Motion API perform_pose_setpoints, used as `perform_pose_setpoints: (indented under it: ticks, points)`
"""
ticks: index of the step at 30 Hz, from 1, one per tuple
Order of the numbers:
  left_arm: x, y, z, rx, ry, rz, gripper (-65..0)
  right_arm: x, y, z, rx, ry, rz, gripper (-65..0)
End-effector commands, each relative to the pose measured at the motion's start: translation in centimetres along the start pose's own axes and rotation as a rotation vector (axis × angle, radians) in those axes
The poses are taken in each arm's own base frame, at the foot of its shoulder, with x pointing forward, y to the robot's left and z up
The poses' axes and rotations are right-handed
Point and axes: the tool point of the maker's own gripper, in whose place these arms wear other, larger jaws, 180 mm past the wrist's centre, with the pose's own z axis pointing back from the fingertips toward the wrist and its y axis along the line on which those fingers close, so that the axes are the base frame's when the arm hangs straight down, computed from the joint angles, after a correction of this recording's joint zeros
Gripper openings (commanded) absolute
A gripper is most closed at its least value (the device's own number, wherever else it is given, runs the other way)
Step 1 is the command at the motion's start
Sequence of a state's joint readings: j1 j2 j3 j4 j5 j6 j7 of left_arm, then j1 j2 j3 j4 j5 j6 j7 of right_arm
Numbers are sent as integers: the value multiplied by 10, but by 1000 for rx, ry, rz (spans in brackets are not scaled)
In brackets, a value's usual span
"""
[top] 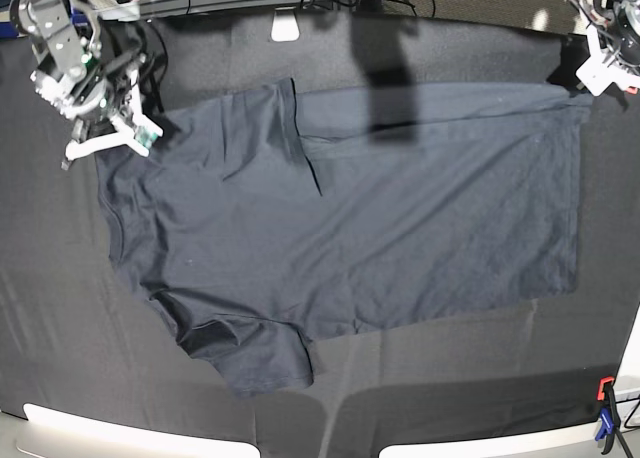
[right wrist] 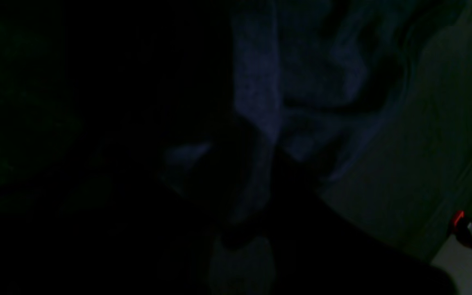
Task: Layout the t-shirt on the table in an organized manner, then fold the t-shirt properly
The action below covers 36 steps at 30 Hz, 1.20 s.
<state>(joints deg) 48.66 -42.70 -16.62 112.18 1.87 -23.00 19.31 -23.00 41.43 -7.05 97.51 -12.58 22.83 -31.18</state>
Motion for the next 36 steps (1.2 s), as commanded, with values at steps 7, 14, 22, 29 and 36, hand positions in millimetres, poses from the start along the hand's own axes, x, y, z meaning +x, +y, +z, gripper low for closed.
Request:
perform_pose_setpoints:
  ticks: [7,14,22,29,36]
  points:
    - [-8,6,4,14,50,-18,-650,-35,-2,25,-3,79,5,-650]
    - [-13,-1,6,-3,66,-18,-650,-58,3,56,35,88,-118,-650]
    - [-14,0,6,-3,73,-17,-650,-73,23,63,160,160,-84,-650]
    - [-27,0,7,-3,143,-15,-383,-70,50,70,318,159,-143,-462]
    - [-54,1,13,-1,298,-21,-383,-64,34,77,301,138,-152,-462]
